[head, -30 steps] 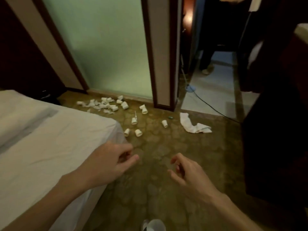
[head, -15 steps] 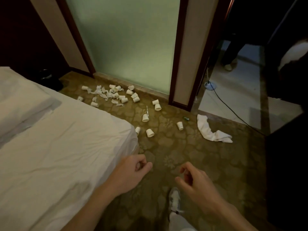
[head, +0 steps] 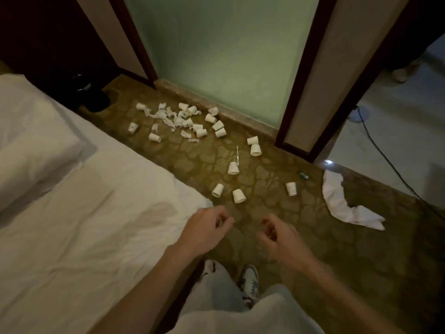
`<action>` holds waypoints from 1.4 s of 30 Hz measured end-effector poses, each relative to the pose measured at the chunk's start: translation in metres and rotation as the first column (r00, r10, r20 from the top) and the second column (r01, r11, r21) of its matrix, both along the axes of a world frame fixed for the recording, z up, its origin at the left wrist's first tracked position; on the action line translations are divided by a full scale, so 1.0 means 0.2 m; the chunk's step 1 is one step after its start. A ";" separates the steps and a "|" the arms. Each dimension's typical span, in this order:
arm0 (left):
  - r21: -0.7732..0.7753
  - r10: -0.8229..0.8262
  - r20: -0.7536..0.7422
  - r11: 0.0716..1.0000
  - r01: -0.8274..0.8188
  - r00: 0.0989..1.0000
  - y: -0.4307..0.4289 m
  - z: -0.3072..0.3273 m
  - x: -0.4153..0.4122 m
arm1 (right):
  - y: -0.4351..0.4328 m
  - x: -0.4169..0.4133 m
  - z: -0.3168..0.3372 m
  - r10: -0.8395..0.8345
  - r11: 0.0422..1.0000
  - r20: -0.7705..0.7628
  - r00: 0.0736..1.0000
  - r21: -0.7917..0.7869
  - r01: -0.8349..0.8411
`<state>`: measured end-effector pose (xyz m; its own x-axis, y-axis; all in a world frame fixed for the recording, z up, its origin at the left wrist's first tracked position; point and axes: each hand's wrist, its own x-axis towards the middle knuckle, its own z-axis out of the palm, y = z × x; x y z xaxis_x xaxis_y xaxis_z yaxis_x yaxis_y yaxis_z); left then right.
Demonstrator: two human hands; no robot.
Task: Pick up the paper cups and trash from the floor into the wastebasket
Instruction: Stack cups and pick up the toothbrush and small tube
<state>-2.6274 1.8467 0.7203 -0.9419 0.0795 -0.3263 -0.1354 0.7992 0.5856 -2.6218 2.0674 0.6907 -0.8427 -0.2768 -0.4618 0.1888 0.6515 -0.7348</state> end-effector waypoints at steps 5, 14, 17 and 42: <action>0.103 0.081 0.118 0.990 -0.093 0.990 -0.07 -0.23 -0.42 | -0.06 -0.44 -0.14 0.006 0.999 0.092 0.996 0.039 -0.010; 0.112 0.081 0.381 0.985 -0.133 0.921 -0.12 -1.10 -1.22 | -0.17 -1.14 -0.87 -0.138 0.986 0.298 0.944 0.131 0.103; 0.080 0.058 0.422 0.992 -0.100 0.905 -0.10 -1.49 -1.38 | -0.20 -1.32 -1.24 -0.140 0.985 0.385 0.912 0.150 0.088; 0.057 0.505 0.444 0.809 -0.585 0.741 0.12 -4.17 -1.66 | -0.18 -1.90 -3.97 -0.009 1.000 0.409 0.913 0.018 0.002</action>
<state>-2.9597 1.8716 -0.1141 -0.6363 -0.3126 -0.7053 -0.7614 0.4014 0.5090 -3.0013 2.0323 -0.1037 -0.5807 -0.2619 -0.7709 0.4739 0.6611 -0.5816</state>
